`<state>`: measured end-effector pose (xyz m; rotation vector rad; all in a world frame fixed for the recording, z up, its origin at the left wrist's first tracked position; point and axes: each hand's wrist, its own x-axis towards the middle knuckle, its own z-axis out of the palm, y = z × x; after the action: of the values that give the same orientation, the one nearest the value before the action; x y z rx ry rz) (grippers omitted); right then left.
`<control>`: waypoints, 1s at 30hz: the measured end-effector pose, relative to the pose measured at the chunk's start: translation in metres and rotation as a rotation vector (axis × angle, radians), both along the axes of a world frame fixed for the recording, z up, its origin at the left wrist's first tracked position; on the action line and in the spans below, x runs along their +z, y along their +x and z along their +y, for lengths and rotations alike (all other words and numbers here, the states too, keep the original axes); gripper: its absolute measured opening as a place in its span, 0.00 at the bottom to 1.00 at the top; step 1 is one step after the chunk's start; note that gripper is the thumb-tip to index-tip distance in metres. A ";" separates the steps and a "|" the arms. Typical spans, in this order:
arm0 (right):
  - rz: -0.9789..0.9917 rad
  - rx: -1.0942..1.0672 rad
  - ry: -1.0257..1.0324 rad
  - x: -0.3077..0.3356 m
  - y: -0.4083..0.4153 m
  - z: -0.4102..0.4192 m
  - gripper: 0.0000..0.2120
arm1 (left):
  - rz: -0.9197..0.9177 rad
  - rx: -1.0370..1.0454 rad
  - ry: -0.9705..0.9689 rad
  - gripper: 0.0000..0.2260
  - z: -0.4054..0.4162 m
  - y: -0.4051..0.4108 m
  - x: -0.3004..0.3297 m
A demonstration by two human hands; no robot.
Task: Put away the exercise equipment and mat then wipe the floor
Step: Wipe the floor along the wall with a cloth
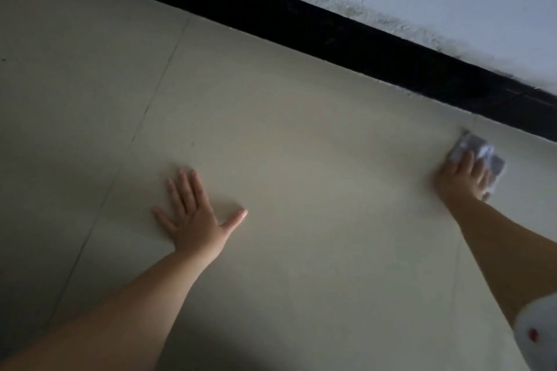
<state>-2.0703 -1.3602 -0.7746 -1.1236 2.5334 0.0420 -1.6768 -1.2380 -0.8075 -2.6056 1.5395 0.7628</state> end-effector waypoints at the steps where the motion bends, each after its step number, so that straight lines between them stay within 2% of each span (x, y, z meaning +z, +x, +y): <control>1: -0.008 -0.143 0.002 -0.002 -0.001 0.006 0.31 | 0.000 0.001 0.002 0.55 0.000 0.000 0.000; 2: -0.014 -0.233 0.011 -0.005 0.010 0.010 0.29 | -0.005 0.002 0.004 0.54 0.000 -0.001 0.001; 4: -0.017 -0.149 0.011 -0.008 0.057 0.009 0.26 | -0.018 0.006 0.002 0.52 -0.002 -0.001 0.001; 7: -0.069 0.385 -0.048 -0.018 0.156 0.027 0.26 | -0.019 0.015 0.011 0.49 -0.004 0.002 0.001; 10: -0.113 0.981 -0.055 -0.022 0.240 0.076 0.27 | 0.004 0.069 -0.042 0.36 -0.004 0.004 0.000; 13: -0.226 1.307 -0.048 -0.020 0.240 0.093 0.25 | 0.035 0.093 -0.098 0.28 -0.004 0.007 0.001; 15: -0.198 1.251 -0.116 -0.025 0.204 0.091 0.23 | 0.041 0.081 -0.068 0.27 -0.006 0.012 0.002; 16: -0.143 1.122 -0.147 -0.026 0.178 0.090 0.25 | 0.041 0.070 -0.043 0.27 -0.007 0.014 0.003; 18: -0.061 0.761 -0.121 -0.026 0.112 0.092 0.27 | 0.044 0.053 -0.008 0.27 -0.008 0.018 0.005; 21: -0.040 0.188 -0.064 -0.012 0.020 0.115 0.24 | 0.020 0.047 -0.005 0.28 -0.007 0.014 0.006; 24: -0.040 -0.166 -0.022 -0.007 0.012 0.129 0.25 | -0.017 0.050 -0.002 0.29 -0.007 0.006 0.005; 26: -0.035 -0.169 -0.025 -0.017 0.062 0.133 0.25 | -0.044 0.043 0.009 0.30 -0.007 0.004 0.006; 28: -0.027 0.071 -0.104 -0.023 0.134 0.146 0.25 | -0.064 0.023 0.025 0.30 -0.008 0.004 0.007; 30: -0.023 0.408 -0.172 -0.025 0.208 0.171 0.26 | -0.059 0.012 0.047 0.29 -0.010 0.005 0.011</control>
<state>-1.8621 -1.1894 -0.7993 -1.6824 2.2804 -0.0837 -1.6714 -1.2481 -0.7966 -2.5813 1.4737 0.7078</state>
